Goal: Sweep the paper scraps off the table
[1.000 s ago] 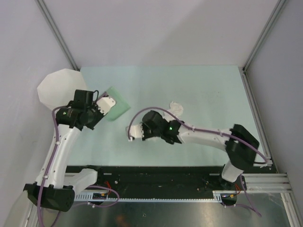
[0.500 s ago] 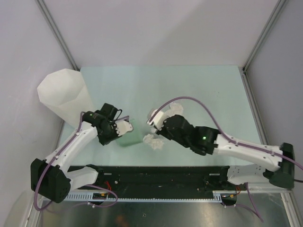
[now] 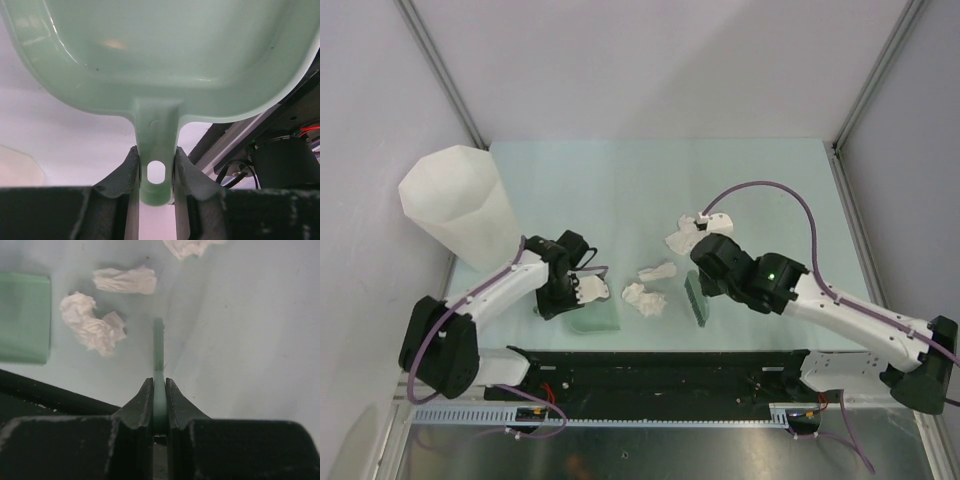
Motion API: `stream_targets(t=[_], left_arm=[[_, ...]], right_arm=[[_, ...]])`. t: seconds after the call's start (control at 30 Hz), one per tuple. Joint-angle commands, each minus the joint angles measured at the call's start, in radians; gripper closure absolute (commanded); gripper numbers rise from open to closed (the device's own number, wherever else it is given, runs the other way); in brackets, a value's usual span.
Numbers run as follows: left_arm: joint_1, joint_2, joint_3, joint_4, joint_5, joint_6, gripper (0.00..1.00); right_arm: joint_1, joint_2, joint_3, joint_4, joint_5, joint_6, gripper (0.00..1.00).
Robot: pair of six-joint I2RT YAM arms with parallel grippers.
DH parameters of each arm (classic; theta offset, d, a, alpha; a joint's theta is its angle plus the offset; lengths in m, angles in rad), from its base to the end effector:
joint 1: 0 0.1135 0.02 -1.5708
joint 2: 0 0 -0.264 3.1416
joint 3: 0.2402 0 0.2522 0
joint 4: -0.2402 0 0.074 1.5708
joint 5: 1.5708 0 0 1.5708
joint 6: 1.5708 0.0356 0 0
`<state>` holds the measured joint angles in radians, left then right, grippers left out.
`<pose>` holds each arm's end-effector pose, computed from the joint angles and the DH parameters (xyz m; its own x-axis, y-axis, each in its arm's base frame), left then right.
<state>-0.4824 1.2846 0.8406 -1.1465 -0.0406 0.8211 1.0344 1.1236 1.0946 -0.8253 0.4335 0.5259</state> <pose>0.1692 -0.0870 0.2062 -0.2638 0.9636 0.0431 0.9646 0.2634 0.0132 0.1264 0.1834 0.3242 -0.6541 -0.2088 -0.7270 -0.3592 0.9316 0.0557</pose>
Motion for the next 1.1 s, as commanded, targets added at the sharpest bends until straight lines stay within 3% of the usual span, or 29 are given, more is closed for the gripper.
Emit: stream_targets(t=[0.0, 0.33, 0.43, 0.63, 1.07], left_arm=[[-0.01, 0.051, 0.011, 0.027, 0.028, 0.003, 1.0], [-0.021, 0.177, 0.029, 0.117, 0.01, -0.053, 1.0], [-0.021, 0.19, 0.035, 0.128, 0.027, -0.057, 1.0], [-0.019, 0.15, 0.055, 0.151, 0.103, -0.065, 1.0], [0.013, -0.097, 0.153, 0.183, 0.329, -0.143, 1.0]], right_arm=[[-0.016, 0.062, 0.014, -0.003, 0.011, 0.117, 1.0], [0.007, 0.324, 0.042, 0.468, -0.323, 0.092, 1.0], [0.044, 0.379, 0.14, 0.567, -0.31, 0.037, 1.0], [0.096, 0.432, 0.34, 0.399, -0.187, -0.064, 1.0], [0.067, -0.028, 0.34, 0.129, 0.218, -0.095, 1.0]])
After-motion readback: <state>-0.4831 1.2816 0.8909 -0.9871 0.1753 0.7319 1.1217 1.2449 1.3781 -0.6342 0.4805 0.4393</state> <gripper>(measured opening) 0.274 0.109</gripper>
